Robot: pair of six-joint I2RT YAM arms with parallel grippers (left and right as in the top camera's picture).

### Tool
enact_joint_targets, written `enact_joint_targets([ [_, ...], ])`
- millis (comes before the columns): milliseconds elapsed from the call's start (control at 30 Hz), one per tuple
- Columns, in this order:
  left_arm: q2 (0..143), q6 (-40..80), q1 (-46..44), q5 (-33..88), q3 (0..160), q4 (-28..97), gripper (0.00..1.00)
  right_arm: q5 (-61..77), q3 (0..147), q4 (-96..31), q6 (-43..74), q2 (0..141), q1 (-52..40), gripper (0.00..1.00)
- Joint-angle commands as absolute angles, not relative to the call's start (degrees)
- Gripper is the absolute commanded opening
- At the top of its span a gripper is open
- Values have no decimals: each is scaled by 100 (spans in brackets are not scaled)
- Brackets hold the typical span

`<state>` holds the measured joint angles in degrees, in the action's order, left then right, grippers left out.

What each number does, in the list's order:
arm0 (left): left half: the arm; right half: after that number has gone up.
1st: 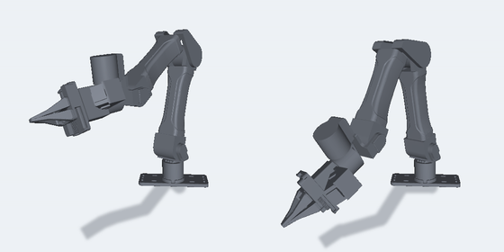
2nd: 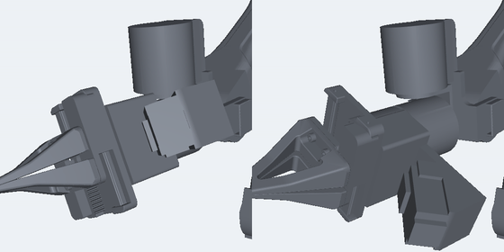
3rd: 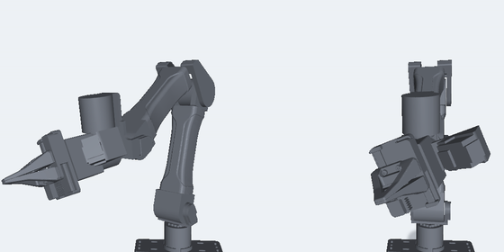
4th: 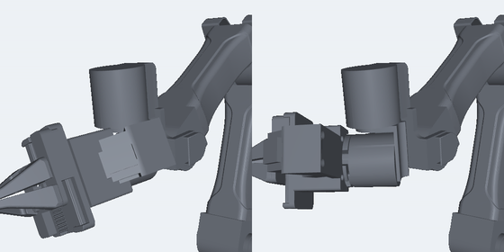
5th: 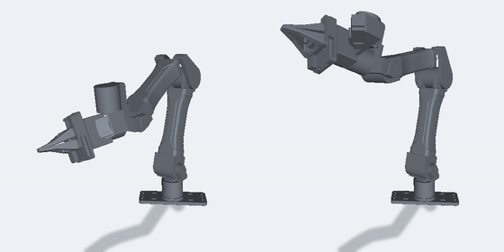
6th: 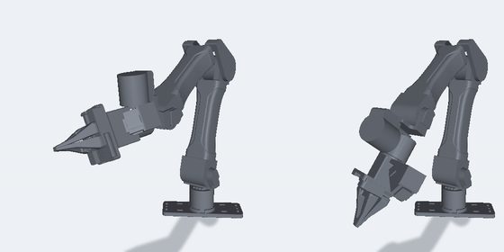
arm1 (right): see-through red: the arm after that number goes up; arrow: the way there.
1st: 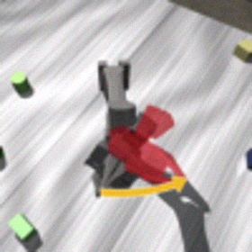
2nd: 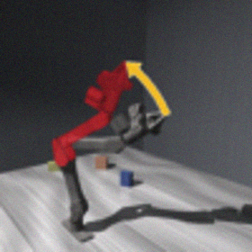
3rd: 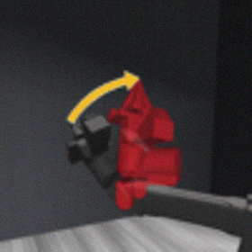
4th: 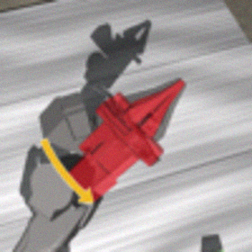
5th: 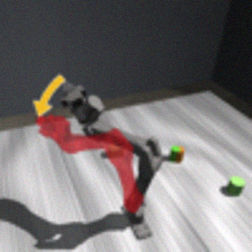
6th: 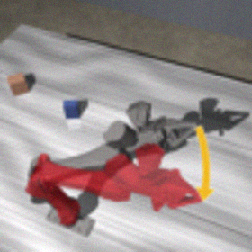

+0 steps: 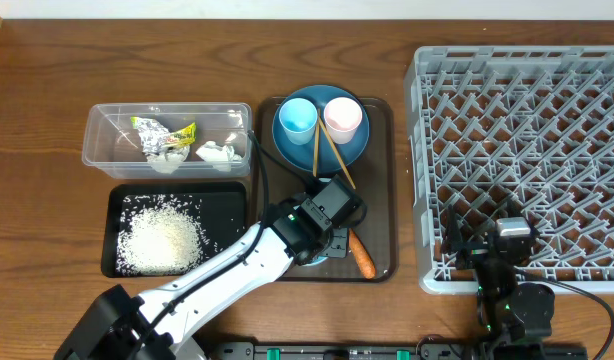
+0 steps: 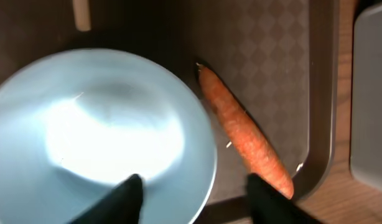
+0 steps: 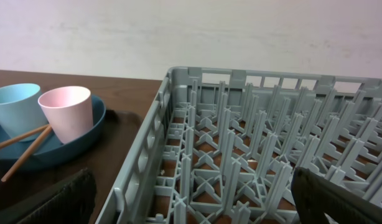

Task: Sort waste into correct bins and load items into the dishwasher rack
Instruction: 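Carry the empty bowl back and set it on the brown tray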

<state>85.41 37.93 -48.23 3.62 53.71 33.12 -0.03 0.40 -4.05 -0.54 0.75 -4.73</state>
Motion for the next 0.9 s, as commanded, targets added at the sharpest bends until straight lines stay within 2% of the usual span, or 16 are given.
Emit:
enact_joint_targets([
  [0, 8560, 3824, -4829, 228, 5446, 3301, 58, -21, 32, -429, -115, 78, -370, 99],
  [133, 8427, 3828, -4831, 231, 5478, 3229, 62, -21, 32, -429, -115, 78, -370, 99],
  [433, 8027, 3959, -4893, 231, 5673, 3212, 63, -21, 32, -429, -115, 78, -370, 99],
  [667, 8049, 4211, -5527, 180, 5671, 2976, 63, -21, 32, -429, -115, 78, -370, 99],
  [867, 8353, 5170, -6082, -381, 5649, 2681, 62, -21, 32, -429, -115, 78, -370, 99],
])
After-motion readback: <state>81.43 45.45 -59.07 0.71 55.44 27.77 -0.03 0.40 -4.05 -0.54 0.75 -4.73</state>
